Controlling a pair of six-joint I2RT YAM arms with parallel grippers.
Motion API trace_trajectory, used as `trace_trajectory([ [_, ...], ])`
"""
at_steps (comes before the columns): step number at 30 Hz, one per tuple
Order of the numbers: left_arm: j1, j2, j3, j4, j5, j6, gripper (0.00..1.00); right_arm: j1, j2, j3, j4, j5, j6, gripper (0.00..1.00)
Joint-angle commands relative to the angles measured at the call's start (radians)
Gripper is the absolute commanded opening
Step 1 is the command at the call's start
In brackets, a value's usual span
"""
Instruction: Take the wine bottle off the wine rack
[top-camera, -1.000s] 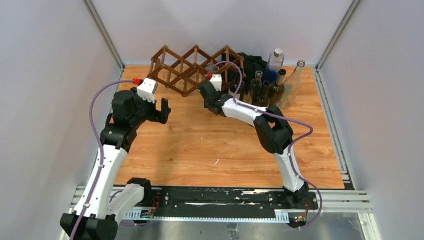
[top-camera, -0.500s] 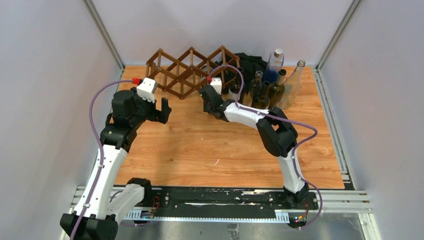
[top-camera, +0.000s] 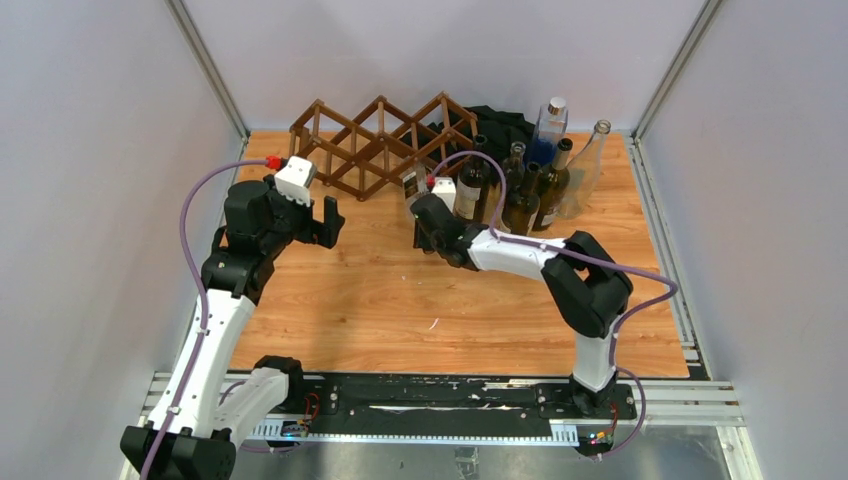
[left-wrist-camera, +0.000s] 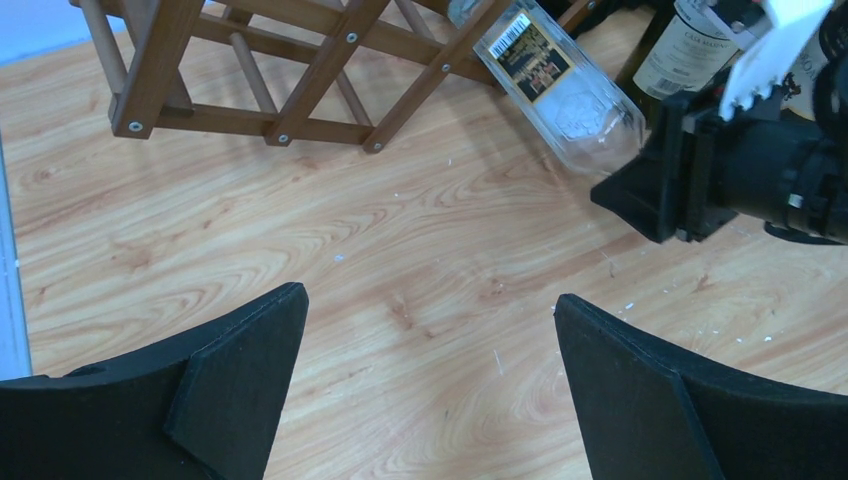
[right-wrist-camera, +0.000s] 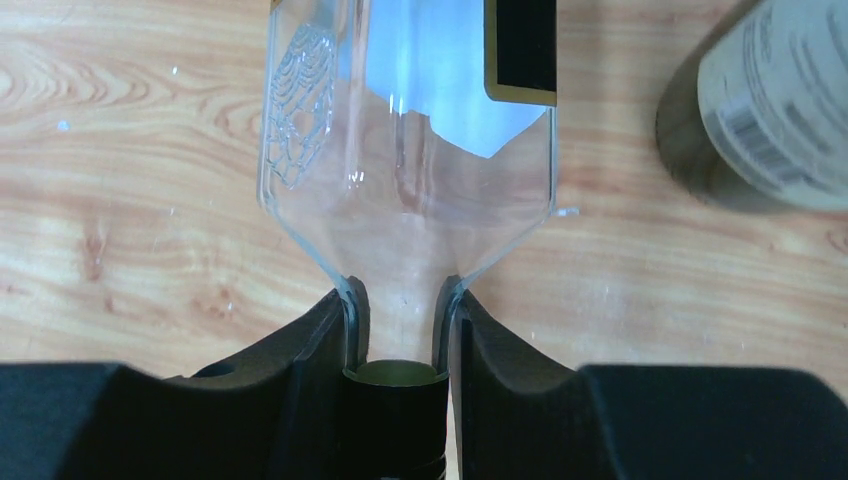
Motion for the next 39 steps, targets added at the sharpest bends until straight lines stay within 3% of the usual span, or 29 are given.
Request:
trace_trajectory([
  [1, 0.01, 0.005, -0.01, 0.028, 0.022, 0.002, 1.0, 0.047, -0.115, -0.077, 0.072, -0.02, 0.037, 0.0],
  [17, 0.01, 0.014, -0.03, 0.025, 0.142, 0.099, 1.0, 0.104, -0.441, -0.246, -0.015, -0.031, 0.051, 0.0],
  [23, 0.009, -0.01, -0.074, -0.063, 0.323, 0.321, 1.0, 0.104, -0.525, -0.22, -0.1, -0.11, -0.018, 0.0],
  [31, -0.005, -0.118, -0.192, -0.105, 0.444, 0.637, 1.0, 0.104, -0.604, -0.185, -0.218, -0.324, -0.123, 0.0],
  [39, -0.172, -0.103, -0.26, -0.109, 0.417, 0.723, 1.0, 0.116, -0.627, -0.148, -0.253, -0.473, -0.161, 0.0],
])
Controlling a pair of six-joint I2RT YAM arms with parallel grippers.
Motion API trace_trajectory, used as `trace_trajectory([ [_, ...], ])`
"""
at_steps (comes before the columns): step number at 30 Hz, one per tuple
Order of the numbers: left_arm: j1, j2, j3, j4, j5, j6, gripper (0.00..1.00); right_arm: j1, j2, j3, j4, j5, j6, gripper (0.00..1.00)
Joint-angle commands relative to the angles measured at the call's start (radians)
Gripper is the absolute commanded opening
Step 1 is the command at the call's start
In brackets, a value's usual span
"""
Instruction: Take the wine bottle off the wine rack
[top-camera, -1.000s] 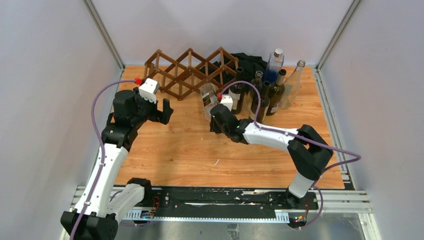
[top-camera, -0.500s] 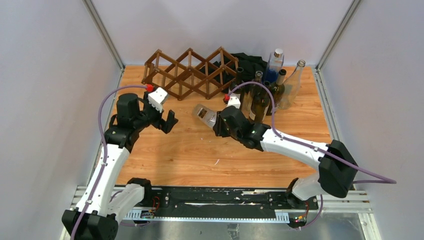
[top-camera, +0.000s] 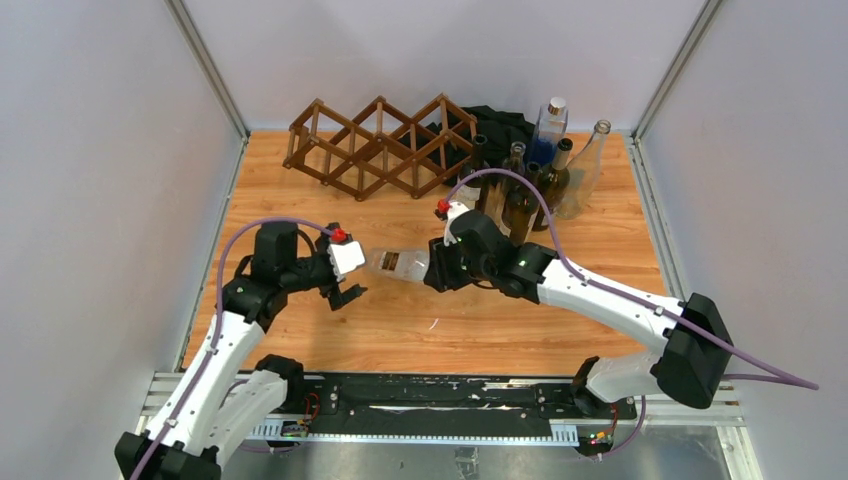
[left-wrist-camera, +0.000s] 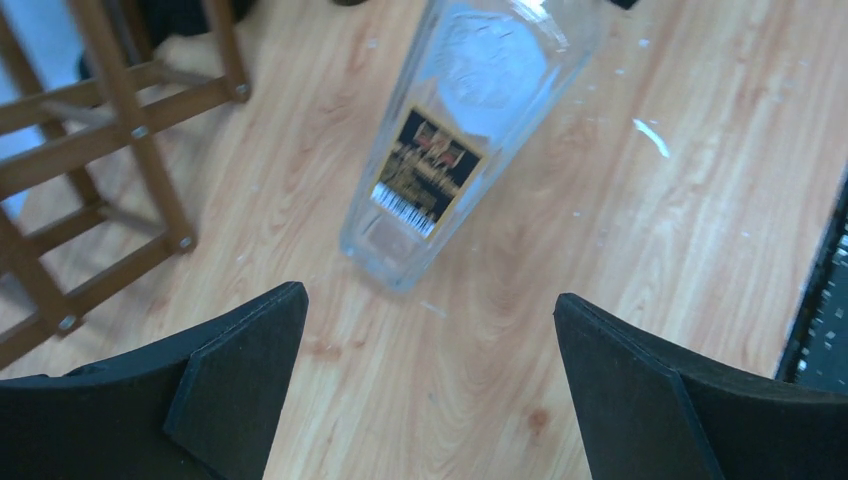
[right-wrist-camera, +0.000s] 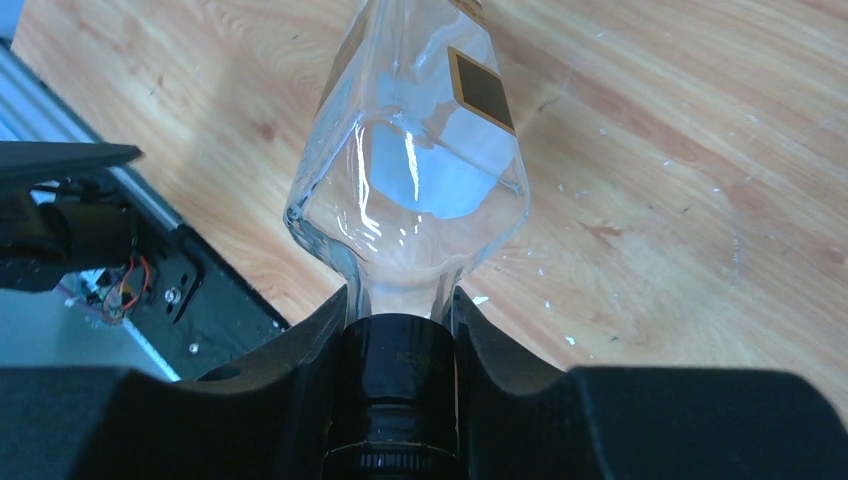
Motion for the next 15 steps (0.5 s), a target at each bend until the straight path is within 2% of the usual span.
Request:
trace_trajectory([
  [1, -0.09, 0.038, -0.018, -0.004, 0.012, 0.066, 1.0, 0.025, -0.061, 0.079, 0.084, -0.093, -0.043, 0.0],
  [8, -0.148, 0.097, -0.074, 0.134, -0.03, 0.031, 1.0, 0.052, -0.049, 0.098, 0.121, -0.137, -0.039, 0.0],
  [15, -0.184, 0.149, -0.133, 0.199, -0.03, 0.111, 1.0, 0.077, -0.038, 0.14, 0.151, -0.2, -0.057, 0.0],
])
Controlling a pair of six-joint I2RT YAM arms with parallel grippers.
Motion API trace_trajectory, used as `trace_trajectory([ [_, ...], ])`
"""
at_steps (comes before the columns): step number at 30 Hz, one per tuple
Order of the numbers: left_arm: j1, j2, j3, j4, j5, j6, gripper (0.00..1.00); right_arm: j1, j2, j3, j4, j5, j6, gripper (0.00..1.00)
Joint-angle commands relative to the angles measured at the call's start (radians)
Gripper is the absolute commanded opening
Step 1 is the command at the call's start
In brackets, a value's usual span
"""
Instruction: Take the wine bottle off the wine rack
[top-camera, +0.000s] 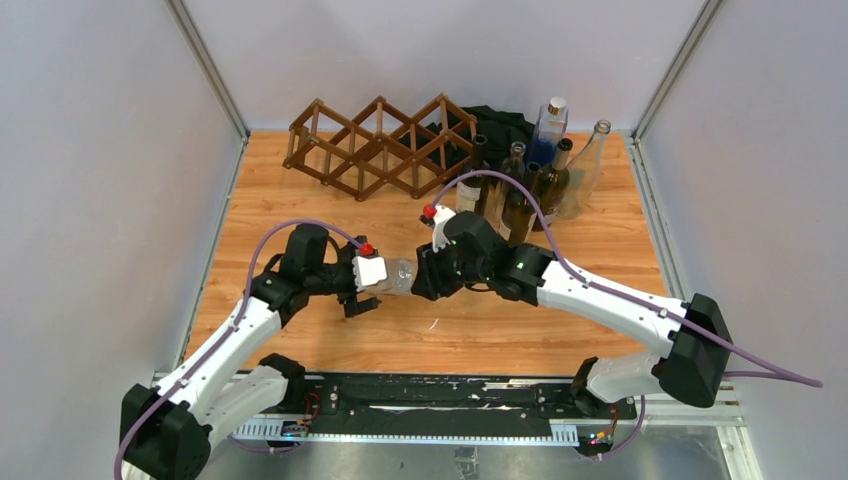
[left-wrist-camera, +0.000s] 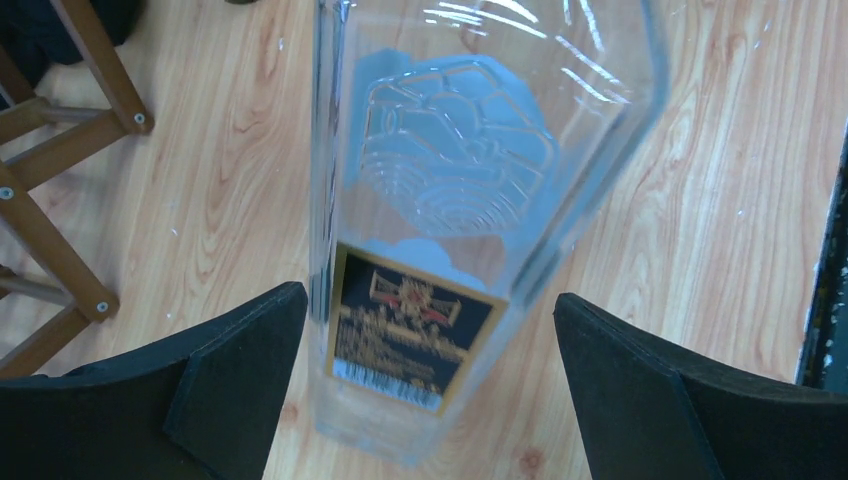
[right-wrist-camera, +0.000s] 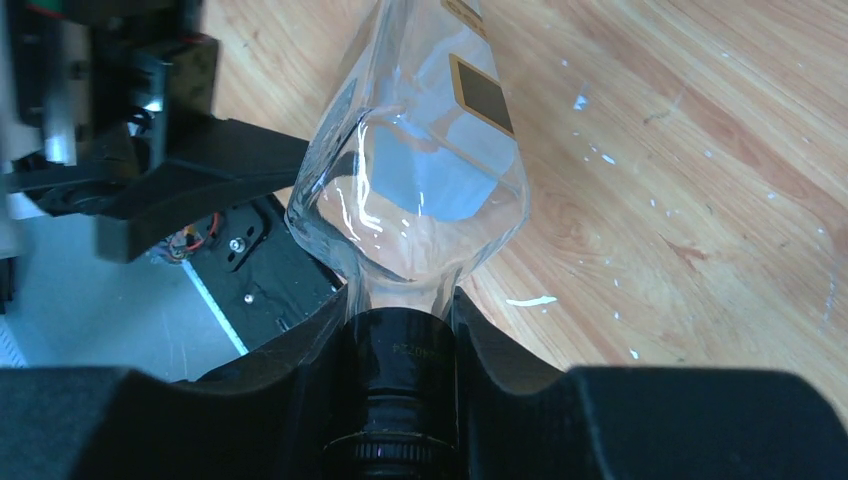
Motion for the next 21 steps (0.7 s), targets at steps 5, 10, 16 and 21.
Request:
trace_trajectory([
  [5, -0.016, 0.025, -0.046, 0.146, -0.037, 0.055, 1.0, 0.033, -0.024, 0.127, 0.138, -0.127, -0.045, 0.0],
  [10, -0.016, 0.037, 0.007, 0.045, 0.028, 0.114, 0.82, 0.036, -0.011, 0.149, 0.104, -0.175, -0.064, 0.0],
  [16, -0.016, 0.019, 0.07, -0.025, 0.069, 0.098, 0.02, 0.035, -0.026, 0.144, 0.047, -0.093, -0.081, 0.27],
  [21, -0.016, -0.031, 0.094, 0.03, 0.1, -0.042, 0.0, 0.023, -0.099, 0.088, 0.09, 0.003, -0.028, 0.7],
])
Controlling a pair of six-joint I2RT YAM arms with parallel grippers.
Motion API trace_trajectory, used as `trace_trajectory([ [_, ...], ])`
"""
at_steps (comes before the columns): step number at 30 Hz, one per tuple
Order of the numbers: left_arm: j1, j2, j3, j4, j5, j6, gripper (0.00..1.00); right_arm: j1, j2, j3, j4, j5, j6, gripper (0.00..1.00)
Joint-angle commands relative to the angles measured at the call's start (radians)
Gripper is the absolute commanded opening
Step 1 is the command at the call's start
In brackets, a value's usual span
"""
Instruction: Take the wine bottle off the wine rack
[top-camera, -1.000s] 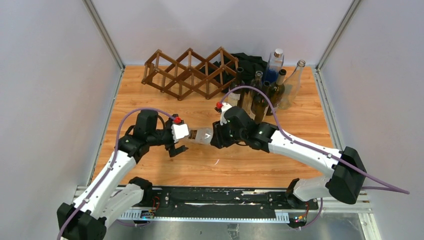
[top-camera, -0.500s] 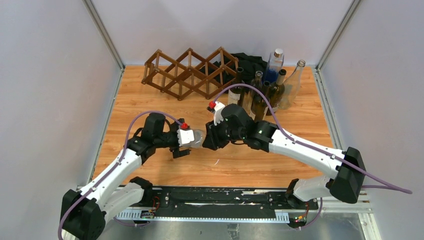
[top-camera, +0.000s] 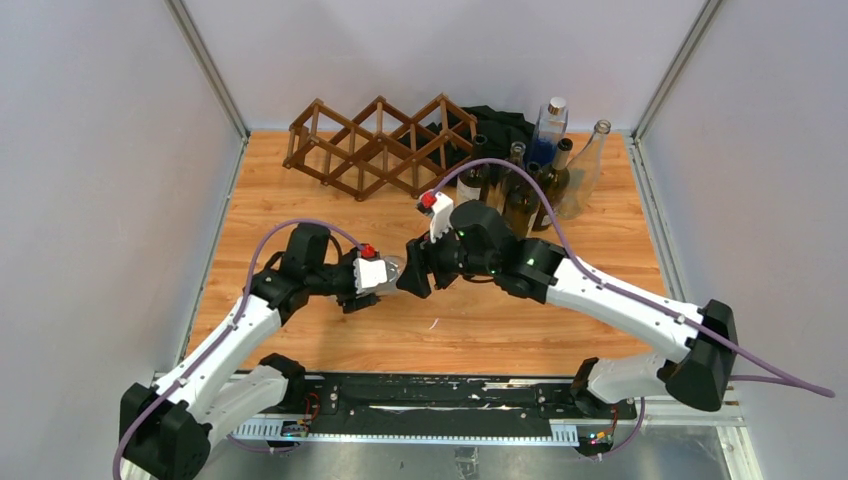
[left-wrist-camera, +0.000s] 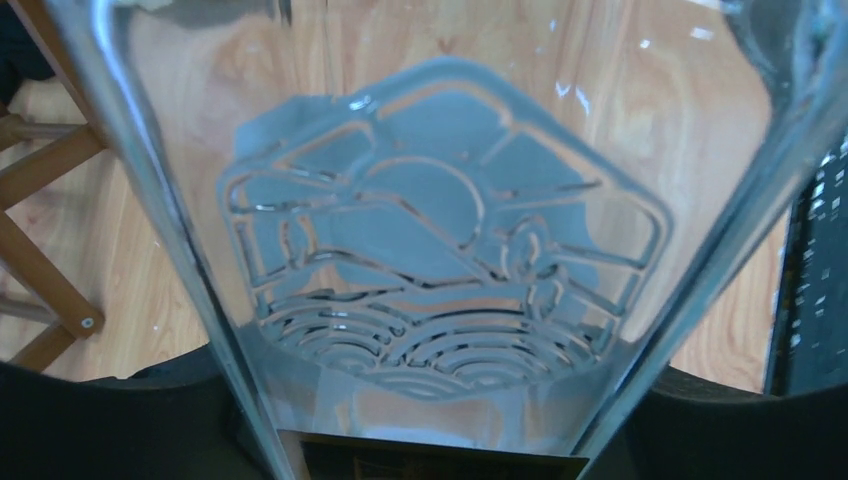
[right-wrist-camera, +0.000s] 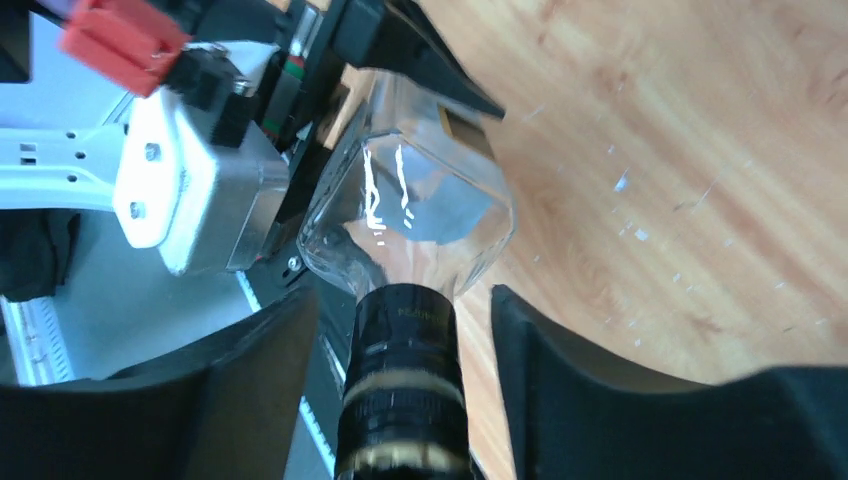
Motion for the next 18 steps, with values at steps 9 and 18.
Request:
trace_trajectory([
  [9, -0.006, -0.046, 0.181, 0.202, 0.261, -0.582, 0.0, -0.005, -0.282, -0.173, 0.379, 0.08, 0.077, 0.91],
  [18, -0.006, -0.045, 0.256, 0.307, 0.478, -0.914, 0.0, -0.005, -0.272, -0.186, 0.524, -0.026, 0.053, 0.94],
])
